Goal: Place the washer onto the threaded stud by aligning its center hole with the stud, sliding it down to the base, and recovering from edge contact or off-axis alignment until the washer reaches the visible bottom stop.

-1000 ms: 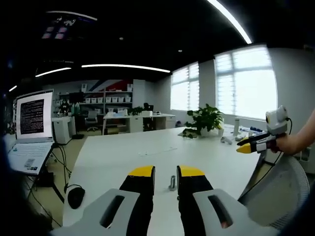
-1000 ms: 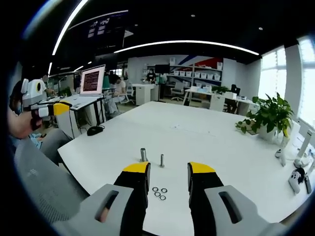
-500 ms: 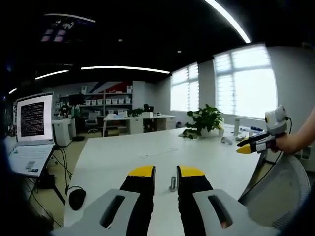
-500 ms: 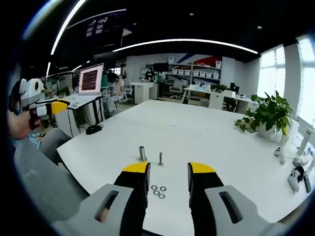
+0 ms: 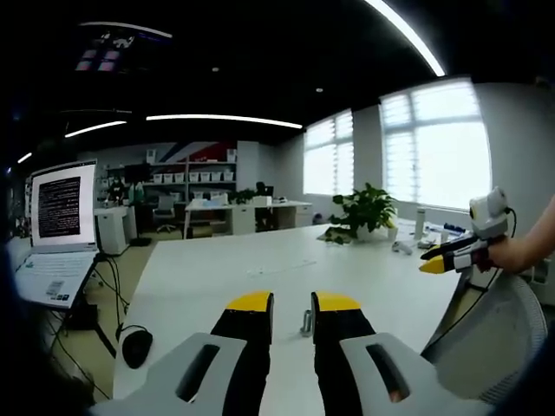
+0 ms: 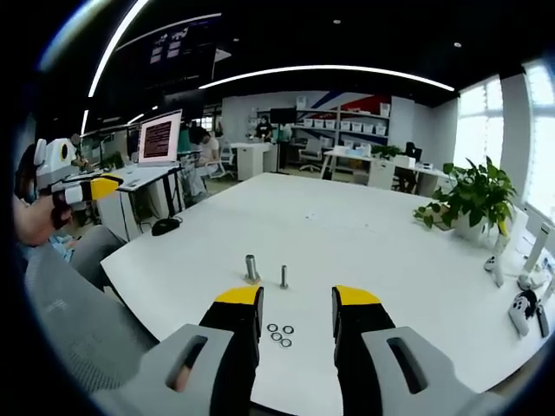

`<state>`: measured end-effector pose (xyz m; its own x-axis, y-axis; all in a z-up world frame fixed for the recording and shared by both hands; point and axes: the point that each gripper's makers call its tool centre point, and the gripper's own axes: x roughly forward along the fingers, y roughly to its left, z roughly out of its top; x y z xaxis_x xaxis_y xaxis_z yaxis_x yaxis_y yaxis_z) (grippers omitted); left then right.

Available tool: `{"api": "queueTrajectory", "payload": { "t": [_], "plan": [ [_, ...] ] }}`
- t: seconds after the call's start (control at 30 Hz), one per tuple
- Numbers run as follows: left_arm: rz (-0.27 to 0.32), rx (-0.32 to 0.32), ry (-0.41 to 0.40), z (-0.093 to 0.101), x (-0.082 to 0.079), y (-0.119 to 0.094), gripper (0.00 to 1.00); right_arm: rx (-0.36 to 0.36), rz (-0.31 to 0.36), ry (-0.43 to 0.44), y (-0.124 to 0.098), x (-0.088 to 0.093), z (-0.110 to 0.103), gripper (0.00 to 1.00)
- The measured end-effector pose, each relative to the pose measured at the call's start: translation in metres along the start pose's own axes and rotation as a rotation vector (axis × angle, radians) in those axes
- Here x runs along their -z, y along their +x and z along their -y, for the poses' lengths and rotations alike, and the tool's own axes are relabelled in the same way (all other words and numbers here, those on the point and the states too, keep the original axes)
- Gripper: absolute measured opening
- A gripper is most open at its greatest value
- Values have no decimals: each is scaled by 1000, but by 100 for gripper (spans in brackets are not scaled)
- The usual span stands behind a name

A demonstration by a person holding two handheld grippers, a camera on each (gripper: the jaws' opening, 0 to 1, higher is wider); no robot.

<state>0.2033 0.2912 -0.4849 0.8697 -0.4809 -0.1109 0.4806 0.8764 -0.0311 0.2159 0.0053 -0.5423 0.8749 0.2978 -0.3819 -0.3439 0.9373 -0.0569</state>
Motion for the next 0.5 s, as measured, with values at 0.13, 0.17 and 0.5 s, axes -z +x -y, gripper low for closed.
{"api": "queueTrajectory", "payload": {
  "t": [0.13, 0.17, 0.5],
  "plan": [
    [-4, -6, 0, -2, 2, -1, 15, 2, 3, 3, -1, 0, 0, 34],
    [-5, -7, 0, -2, 2, 0, 15, 1, 4, 5, -1, -1, 0, 34],
    [-19, -30, -9, -5, 4, 2, 15, 0, -4, 22, 1, 1, 4, 33]
  ]
}}
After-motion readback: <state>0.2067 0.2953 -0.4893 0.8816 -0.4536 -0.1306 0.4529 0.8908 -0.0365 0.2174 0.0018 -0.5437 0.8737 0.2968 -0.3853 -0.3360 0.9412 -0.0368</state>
